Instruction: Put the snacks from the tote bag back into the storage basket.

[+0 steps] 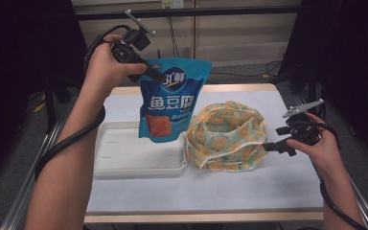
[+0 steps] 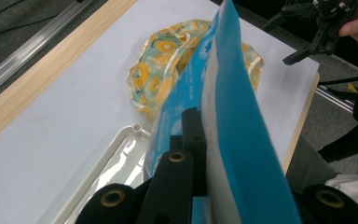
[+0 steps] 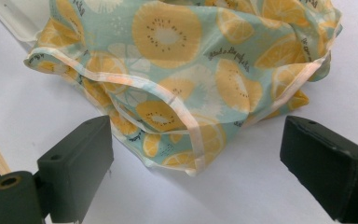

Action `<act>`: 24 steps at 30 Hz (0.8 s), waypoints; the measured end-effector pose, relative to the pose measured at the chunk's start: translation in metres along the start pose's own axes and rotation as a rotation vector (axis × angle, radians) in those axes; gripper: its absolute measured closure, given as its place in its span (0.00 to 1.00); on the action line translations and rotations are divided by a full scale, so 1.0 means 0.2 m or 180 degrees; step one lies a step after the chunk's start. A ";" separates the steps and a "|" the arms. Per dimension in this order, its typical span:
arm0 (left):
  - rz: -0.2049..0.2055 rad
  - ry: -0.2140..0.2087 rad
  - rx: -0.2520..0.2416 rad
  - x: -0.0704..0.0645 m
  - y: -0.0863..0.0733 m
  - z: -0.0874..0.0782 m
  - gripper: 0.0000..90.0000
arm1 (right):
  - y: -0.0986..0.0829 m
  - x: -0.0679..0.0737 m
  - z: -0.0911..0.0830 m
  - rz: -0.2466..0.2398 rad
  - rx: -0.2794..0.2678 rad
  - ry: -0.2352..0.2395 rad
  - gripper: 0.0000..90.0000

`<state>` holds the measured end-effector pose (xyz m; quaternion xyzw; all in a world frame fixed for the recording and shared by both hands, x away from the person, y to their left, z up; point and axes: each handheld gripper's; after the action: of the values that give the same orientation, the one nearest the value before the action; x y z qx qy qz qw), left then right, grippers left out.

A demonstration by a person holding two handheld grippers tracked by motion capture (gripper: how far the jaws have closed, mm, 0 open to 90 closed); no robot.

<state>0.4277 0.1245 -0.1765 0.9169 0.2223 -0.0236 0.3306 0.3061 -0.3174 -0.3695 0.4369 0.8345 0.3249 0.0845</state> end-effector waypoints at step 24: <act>-0.0098 -0.0028 -0.0007 0.03 -0.13 0.03 1.00 | 0.00 0.01 -0.01 -0.0015 -0.0033 0.0010 0.10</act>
<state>0.4216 0.1411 -0.1974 0.9129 0.2349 -0.0324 0.3322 0.3045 -0.3177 -0.3669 0.4340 0.8340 0.3296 0.0863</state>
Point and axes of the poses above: each handheld gripper's, and its own axes: z roughly forward along the jaws, y roughly out of its top, x roughly to its left, and after that the axes turned 1 degree about -y, right-handed
